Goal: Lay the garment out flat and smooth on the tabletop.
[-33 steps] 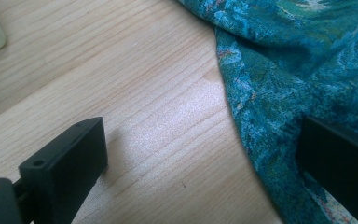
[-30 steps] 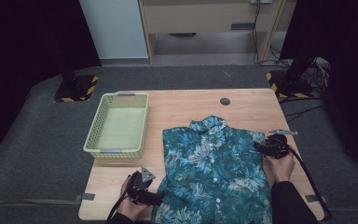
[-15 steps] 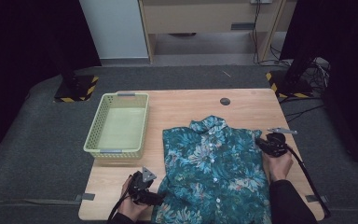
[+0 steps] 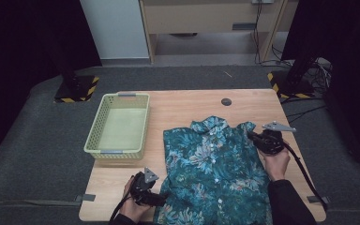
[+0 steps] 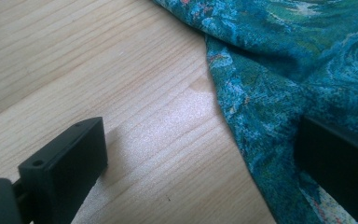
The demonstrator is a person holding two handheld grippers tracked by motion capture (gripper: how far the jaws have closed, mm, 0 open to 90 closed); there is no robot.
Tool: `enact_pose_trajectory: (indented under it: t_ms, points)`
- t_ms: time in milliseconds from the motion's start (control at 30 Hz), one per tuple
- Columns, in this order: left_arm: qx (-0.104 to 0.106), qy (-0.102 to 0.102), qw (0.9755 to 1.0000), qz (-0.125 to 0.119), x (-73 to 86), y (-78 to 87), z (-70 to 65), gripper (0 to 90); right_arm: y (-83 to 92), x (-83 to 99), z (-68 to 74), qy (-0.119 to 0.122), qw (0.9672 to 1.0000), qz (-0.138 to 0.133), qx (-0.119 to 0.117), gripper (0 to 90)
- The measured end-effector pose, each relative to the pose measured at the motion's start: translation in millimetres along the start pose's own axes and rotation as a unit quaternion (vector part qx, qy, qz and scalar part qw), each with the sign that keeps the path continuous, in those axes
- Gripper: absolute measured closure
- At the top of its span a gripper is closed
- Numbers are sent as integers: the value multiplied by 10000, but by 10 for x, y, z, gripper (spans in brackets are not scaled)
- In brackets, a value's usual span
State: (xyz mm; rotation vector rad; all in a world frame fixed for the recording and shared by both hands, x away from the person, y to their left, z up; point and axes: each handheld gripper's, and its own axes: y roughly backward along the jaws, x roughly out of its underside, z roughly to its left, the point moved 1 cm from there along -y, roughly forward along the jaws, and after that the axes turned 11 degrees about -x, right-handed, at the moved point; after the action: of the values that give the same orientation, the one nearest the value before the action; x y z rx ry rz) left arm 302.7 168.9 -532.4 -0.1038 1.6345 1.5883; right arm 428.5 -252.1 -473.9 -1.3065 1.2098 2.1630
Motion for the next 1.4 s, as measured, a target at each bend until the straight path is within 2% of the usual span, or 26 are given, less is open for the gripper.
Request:
enact_pose_trajectory:
  t_ms: [100,233,367,500,633,700,800,900,1033,1200,1400]
  points:
    - [-3,-4,10000,-1,-1,0,-1,21,-67,16,97,77,9998,104,-130,884]
    - [5,-7,10000,-2,-1,0,0,22,-167,64,205,42,9987,249,-445,874]
    - [2,-3,10000,0,-1,0,-1,22,-270,144,315,38,9965,464,-701,845]
    - [4,-5,10000,1,-1,0,0,21,-363,197,404,141,9937,665,-890,787]
    - [9,-8,10000,-2,-1,0,1,21,-360,160,432,134,9929,560,-1043,721]
    - [9,-8,10000,-4,-1,0,1,22,-298,109,408,203,9942,429,-963,692]
    - [10,-9,10000,-3,-1,-1,1,21,-225,54,355,387,9964,353,-664,636]
    - [12,-8,10000,-2,-1,-2,1,20,-215,46,295,618,9966,450,-312,591]
    - [12,-7,10000,0,-2,-3,1,19,-331,124,193,589,9959,667,-139,566]
    - [21,-13,10000,-10,-2,-4,2,19,-471,218,128,534,9937,980,-80,568]
    - [20,-14,10000,-7,-1,-2,2,19,-470,227,177,517,9941,887,-355,631]
